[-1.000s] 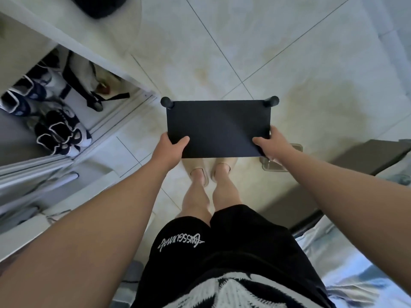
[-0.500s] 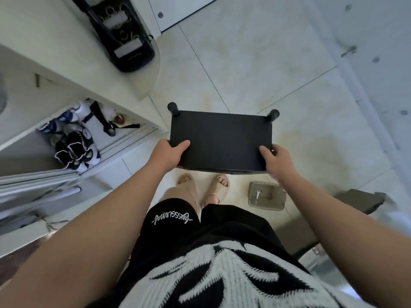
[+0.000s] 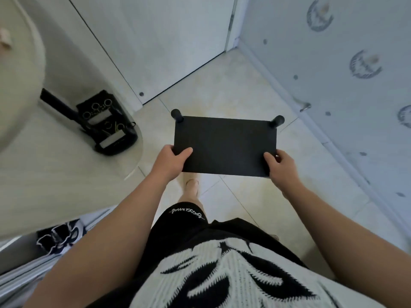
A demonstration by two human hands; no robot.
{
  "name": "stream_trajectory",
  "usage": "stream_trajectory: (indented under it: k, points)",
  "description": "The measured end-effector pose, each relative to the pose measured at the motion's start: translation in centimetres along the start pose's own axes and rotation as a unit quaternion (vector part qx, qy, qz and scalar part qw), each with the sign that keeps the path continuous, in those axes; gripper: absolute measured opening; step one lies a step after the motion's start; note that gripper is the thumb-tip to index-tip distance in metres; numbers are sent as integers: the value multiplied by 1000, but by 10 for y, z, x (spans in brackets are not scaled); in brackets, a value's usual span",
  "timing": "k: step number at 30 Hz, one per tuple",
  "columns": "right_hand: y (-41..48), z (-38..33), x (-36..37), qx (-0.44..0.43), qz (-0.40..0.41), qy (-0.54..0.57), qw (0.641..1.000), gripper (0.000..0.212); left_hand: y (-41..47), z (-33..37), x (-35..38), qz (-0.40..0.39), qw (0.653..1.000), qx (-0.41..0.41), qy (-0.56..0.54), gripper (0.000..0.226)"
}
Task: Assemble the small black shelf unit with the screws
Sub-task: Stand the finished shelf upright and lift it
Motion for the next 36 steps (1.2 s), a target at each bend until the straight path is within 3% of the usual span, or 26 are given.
stream_trajectory:
  k: [12,17,27,36]
  points:
    - [147,-127,-13,50,63,34,996,35,169,201,0,-40,996,56,54,47]
    - [229,-147,-34,64,74,55,994,31,227,276,43,-63,993,74,67,46]
    - [380,-186,-85,128,76,65,987,47,338,435,135,-118,985,79,100,47]
    - [484,-194,-71,235,117,89,961,46,465,530,221,-187,950,112,225,29]
Point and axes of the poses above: each hand's wrist, its own y-axis towards the middle knuckle, its own x-axis out of the palm, z = x × y, the point moved 6 cm from there along y, towards the middle knuckle, and after that the axes turned 7 degrees about z, right-handed, at the moved point
